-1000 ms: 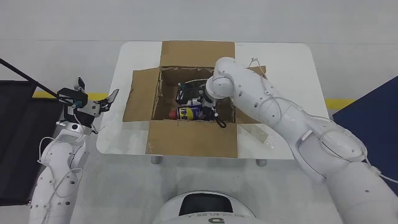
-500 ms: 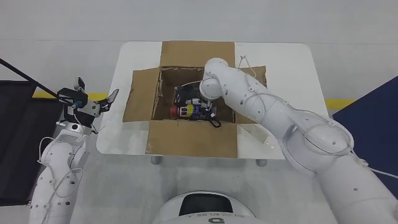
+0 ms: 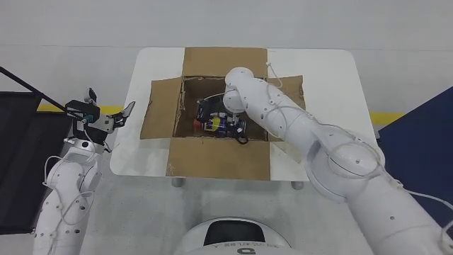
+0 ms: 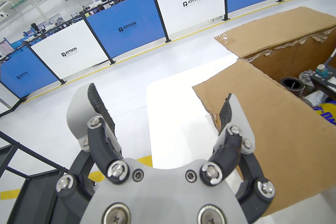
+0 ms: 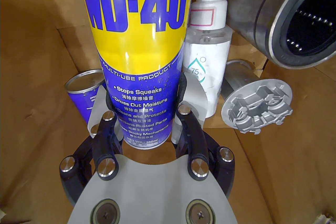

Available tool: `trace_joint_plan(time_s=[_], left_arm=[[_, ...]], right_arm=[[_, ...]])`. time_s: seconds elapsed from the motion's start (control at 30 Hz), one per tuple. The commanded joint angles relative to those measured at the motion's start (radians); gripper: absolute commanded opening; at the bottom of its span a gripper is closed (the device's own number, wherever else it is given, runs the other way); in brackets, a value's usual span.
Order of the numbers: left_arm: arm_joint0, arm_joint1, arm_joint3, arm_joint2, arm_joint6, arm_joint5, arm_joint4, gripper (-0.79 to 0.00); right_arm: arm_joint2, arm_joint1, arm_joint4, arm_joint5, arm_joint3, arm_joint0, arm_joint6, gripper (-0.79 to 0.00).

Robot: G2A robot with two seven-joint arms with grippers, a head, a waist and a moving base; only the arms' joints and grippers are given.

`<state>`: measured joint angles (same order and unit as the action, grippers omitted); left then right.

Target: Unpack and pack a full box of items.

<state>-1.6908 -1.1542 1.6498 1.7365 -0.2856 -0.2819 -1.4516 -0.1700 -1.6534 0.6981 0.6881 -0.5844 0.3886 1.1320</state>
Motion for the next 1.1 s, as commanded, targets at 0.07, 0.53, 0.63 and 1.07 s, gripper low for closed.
trace_joint_plan(time_s=[0.07,0.53,0.63,1.07], left_arm=[[0.0,0.0,0.0,0.0,0.0,0.0,0.0,0.0],[0.0,0.0,0.0,0.0,0.0,0.0,0.0,0.0],[0.0,0.0,0.0,0.0,0.0,0.0,0.0,0.0],[0.0,0.0,0.0,0.0,0.0,0.0,0.0,0.0]], right_arm=[[0.0,-0.008,-0.012,0.025,0.023,-0.015,-0.025,-0.785],[-0.021,0.098,-0.089,0.105,-0.078,-0.066,-0.105,-0.785],[-0.039,0.137,-0.095,0.086,-0.152,-0.058,-0.086,-0.785],[-0.199,0.357,-0.077,-0.068,-0.571,0.061,0.055,-0.785]])
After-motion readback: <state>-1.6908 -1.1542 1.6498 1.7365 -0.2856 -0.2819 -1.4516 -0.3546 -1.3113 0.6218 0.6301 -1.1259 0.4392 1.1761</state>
